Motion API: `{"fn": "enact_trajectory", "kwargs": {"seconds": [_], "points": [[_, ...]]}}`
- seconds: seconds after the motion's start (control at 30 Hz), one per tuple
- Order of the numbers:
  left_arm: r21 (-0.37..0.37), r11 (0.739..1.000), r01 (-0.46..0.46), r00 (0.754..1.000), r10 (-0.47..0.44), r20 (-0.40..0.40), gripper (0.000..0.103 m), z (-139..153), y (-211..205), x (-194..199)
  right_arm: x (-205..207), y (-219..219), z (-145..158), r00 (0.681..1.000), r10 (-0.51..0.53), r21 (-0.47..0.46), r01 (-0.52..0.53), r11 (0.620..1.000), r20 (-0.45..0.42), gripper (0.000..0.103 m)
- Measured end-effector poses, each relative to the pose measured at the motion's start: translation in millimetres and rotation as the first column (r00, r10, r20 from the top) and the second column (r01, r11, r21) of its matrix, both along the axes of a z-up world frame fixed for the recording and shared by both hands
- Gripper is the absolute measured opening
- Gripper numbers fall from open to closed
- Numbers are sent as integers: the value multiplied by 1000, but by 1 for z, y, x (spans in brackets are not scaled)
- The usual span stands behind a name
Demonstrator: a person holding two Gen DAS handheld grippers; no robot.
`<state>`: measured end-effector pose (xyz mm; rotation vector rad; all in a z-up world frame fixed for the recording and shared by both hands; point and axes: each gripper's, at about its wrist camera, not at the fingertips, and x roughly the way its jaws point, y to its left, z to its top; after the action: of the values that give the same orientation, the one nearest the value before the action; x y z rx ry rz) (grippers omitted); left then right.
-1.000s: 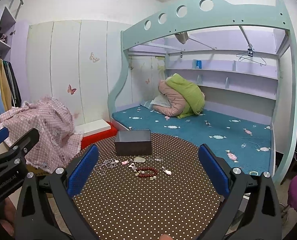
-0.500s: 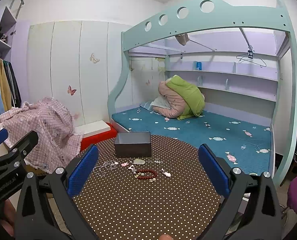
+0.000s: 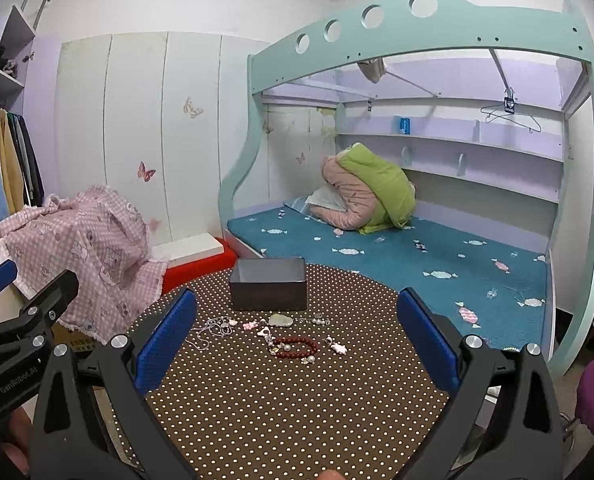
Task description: Organize jewelry
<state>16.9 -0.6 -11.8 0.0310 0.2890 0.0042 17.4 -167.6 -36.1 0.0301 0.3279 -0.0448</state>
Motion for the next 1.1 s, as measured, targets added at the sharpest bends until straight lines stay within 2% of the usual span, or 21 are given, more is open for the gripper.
{"fn": "enact_trajectory", "kwargs": {"seconds": [0.27, 0.47, 0.7, 0.9, 1.03, 1.1], "points": [[-3, 1000, -17, 998, 17, -55, 98, -28, 7, 44, 37, -9, -18, 998, 6, -16, -7, 1000, -58, 96], [11, 1000, -23, 985, 25, -171, 98, -72, 4, 103, 79, -25, -50, 983, -2, -32, -4, 999, -181, 96], [50, 999, -14, 936, 31, -350, 98, -126, 2, 182, 123, -44, -92, 938, -17, 3, 19, 1000, -345, 96], [95, 995, 28, 893, 18, -450, 98, -154, -13, 236, 151, -52, -103, 909, -9, 14, 17, 1000, -417, 96], [92, 994, 64, 856, -7, -517, 98, -170, -18, 260, 167, -61, -111, 889, -12, 25, 26, 999, -457, 96], [88, 992, 87, 846, -27, -533, 98, -174, -26, 266, 173, -66, -113, 882, -13, 28, 30, 999, -470, 96]]}}
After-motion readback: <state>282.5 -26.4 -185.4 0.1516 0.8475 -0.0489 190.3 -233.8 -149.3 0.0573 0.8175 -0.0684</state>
